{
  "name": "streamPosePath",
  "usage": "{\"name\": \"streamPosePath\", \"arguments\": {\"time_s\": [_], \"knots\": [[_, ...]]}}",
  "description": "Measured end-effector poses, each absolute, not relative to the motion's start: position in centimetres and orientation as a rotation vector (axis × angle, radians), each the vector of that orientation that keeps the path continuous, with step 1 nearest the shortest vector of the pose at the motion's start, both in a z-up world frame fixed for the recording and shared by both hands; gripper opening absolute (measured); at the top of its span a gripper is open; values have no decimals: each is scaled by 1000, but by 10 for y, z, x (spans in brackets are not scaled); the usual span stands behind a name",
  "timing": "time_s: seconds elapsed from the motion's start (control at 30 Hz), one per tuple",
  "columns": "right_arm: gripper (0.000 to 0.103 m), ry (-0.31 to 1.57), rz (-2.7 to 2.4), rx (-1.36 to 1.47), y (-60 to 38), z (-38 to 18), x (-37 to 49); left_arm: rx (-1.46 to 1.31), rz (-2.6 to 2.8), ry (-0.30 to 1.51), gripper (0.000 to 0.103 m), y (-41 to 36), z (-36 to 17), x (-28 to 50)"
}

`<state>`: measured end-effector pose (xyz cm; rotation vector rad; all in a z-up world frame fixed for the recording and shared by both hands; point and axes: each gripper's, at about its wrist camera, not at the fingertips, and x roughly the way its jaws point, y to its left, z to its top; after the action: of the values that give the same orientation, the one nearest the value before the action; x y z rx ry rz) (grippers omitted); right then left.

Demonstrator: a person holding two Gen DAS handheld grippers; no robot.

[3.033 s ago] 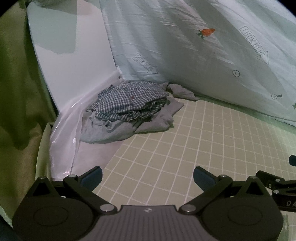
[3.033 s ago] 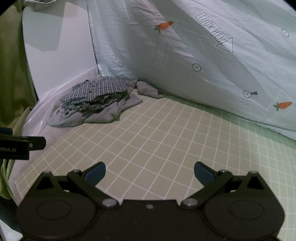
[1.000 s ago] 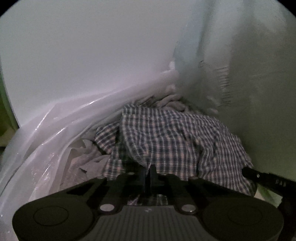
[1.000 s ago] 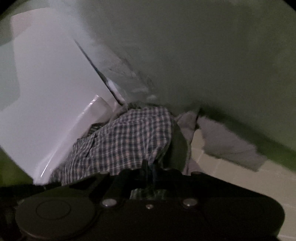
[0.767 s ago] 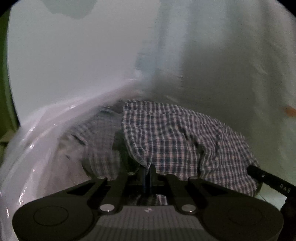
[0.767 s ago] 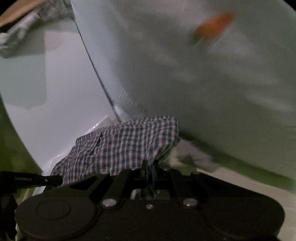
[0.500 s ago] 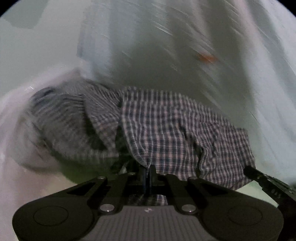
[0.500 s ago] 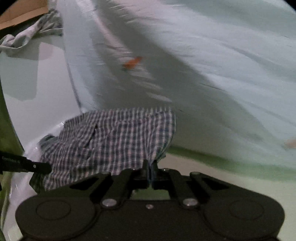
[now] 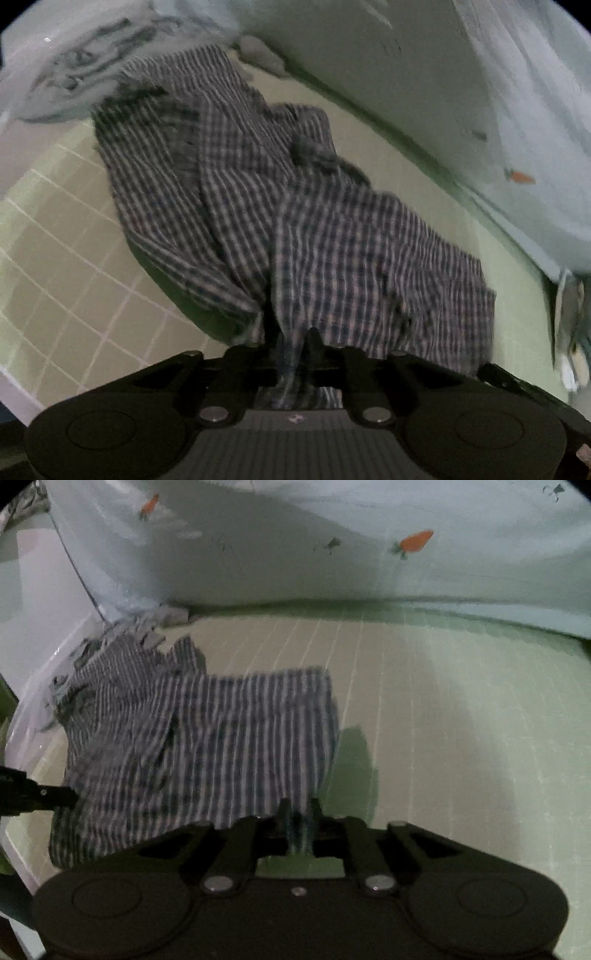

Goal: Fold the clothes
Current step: 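Lift the checked shirt with both grippers and pull it onto the mat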

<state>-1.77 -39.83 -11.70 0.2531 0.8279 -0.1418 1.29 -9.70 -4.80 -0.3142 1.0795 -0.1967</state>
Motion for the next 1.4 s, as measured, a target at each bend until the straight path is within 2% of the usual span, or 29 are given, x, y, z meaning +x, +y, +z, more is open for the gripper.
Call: {"name": "streamPosePath", "arguments": {"time_s": [0.03, 0.1, 0.17, 0.3, 0.47, 0.77, 0.83, 0.87, 0.9, 0.93, 0.97, 1.07, 1.4], "knots": [[22, 809, -148, 256, -402, -115, -15, -309, -176, 1056, 27, -95, -44, 12], [37, 780, -163, 272, -411, -110, -9, -305, -128, 1015, 38, -91, -38, 12], [41, 767, -179, 271, -416, -105, 2, -317, -87, 1007, 41, -86, -36, 19], [66, 723, -143, 227, -411, -95, 30, -306, -58, 996, 45, -78, -40, 38], [65, 788, -40, 234, -392, -112, 83, -335, -50, 1038, 45, -68, -60, 66], [60, 902, 148, 246, -357, -142, 178, -444, -136, 1183, 45, -65, -102, 121], [52, 929, 189, 257, -351, -150, 196, -433, -160, 1224, 43, -71, -110, 128], [43, 944, 209, 278, -350, -154, 198, -415, -171, 1232, 41, -75, -112, 129], [25, 953, 231, 292, -350, -157, 198, -400, -183, 1232, 32, -78, -113, 128], [16, 958, 251, 299, -350, -160, 198, -398, -194, 1233, 25, -80, -114, 129], [2, 954, 257, 296, -350, -161, 196, -399, -204, 1236, 10, -81, -116, 129], [1, 900, 189, 271, -359, -155, 182, -388, -209, 1219, 2, -83, -112, 128], [1, 664, -337, 198, -504, -74, 82, -300, -191, 1044, 1, -95, -62, 127]]}}
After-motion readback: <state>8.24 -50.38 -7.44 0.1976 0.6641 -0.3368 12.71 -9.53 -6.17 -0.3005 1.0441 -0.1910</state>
